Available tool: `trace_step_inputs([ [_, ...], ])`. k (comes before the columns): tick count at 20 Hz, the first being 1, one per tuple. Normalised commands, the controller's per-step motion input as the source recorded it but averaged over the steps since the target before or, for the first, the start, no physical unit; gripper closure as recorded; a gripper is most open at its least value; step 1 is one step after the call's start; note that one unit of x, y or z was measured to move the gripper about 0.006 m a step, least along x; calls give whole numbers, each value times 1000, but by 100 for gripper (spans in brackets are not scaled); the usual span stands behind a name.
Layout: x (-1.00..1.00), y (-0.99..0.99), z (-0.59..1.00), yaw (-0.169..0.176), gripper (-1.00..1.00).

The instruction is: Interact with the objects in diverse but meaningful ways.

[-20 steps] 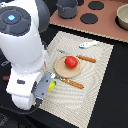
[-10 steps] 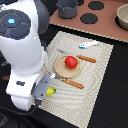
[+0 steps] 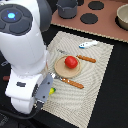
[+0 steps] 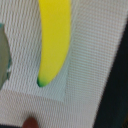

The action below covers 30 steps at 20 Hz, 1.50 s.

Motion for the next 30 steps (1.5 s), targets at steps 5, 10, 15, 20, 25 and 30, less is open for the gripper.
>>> trace_step_inputs([
  [5,-358,310,143,-8,-100],
  [10,-666,453,0,0,-100],
  [15,-825,577,-35,4,-100],
  [20,-915,651,-47,2,-100],
  [25,-841,678,-21,1,-100],
  [30,-667,650,-5,44,-100],
])
